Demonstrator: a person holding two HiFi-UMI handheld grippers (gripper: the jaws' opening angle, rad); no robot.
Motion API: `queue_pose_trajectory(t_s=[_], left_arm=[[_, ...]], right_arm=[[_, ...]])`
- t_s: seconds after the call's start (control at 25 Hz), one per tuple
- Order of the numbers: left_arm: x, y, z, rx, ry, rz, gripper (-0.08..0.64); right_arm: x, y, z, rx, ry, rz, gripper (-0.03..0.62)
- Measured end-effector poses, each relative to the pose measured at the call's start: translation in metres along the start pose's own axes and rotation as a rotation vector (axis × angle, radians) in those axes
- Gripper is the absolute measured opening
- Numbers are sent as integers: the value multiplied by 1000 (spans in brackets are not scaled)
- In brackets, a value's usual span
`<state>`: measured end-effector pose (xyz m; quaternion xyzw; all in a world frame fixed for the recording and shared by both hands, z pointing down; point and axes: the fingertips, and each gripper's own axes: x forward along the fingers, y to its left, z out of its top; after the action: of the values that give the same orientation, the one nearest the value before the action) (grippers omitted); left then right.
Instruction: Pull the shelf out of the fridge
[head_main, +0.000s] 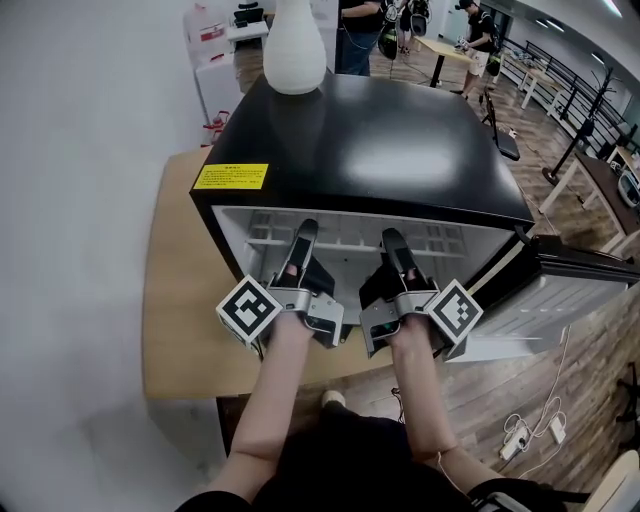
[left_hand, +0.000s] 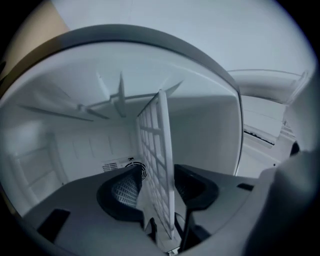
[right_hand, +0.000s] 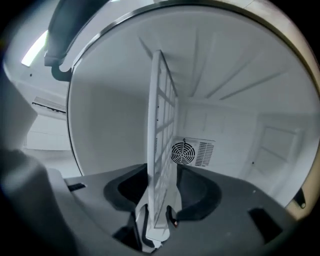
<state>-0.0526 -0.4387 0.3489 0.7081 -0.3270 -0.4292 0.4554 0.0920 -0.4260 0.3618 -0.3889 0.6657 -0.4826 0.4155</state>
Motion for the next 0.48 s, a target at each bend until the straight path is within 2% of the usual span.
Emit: queue_pose_trajectory(t_s=[0.2,0.4,0.48], left_arm=[[-3,3,4,-55,-33,16,178],[-4,-1,6,-69,-52,3,95],[-4,-3,8,-65,-59,1,80]], right_arm=[[-5,-1,0,76,-51,-13,119],[-6,4,3,80,-78,-4,23],[-6,6,3,91,-79,-1,18]])
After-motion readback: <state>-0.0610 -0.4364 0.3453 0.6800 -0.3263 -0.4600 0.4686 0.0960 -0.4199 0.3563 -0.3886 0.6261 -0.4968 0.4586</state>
